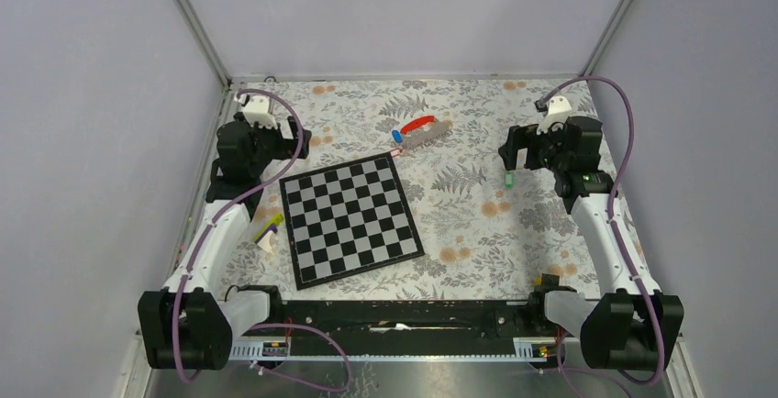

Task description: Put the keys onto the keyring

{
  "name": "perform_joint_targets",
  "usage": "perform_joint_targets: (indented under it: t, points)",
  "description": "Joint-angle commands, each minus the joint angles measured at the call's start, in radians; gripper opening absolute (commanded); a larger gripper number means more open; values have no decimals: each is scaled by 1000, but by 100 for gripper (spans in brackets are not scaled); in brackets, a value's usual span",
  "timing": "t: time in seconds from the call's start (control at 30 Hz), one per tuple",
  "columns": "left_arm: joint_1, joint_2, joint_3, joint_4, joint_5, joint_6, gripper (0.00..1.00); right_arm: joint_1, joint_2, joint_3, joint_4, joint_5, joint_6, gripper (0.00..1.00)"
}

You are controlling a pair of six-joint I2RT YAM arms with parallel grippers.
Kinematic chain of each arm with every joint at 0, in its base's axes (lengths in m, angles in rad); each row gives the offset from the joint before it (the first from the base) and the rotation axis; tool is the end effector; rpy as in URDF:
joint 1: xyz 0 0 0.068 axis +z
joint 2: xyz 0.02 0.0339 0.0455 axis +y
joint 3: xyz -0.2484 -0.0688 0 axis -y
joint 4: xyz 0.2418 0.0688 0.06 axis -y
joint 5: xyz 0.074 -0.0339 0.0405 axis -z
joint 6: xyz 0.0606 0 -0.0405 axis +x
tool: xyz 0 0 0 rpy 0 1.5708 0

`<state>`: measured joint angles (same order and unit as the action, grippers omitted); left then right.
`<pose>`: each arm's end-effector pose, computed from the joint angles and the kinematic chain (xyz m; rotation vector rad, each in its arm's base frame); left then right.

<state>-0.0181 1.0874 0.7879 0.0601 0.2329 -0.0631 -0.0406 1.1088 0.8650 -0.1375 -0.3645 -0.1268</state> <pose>0.2822 -0.0191 0.2879 0.1251 1.8074 -0.2684 0.2803 0.0102 0.2871 -0.3216 1.9066 0.2439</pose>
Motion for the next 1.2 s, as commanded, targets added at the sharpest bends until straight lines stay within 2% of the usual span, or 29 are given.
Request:
perform_joint_targets:
  t: [0.0, 0.43, 0.67, 0.83, 1.03, 1.17]
  points:
    - [13, -5, 8, 53, 58, -52, 99, -16, -27, -2, 37, -44, -1, 100]
    - [48, 29, 30, -29, 177, -48, 99, -47, 2, 29, 5, -124, -43, 99]
    - [47, 89, 31, -45, 200, -28, 99, 13, 94, 144, 4, 16, -30, 99]
    - [48, 140, 31, -45, 216, -26, 99, 192, 240, 260, -14, 215, -112, 99]
    - [48, 169, 34, -45, 229, -23, 99, 281, 471, 423, -20, 190, -100, 99]
    - [48, 167, 39, -57, 229, -13, 99, 338, 661, 581, -83, 222, -95, 99]
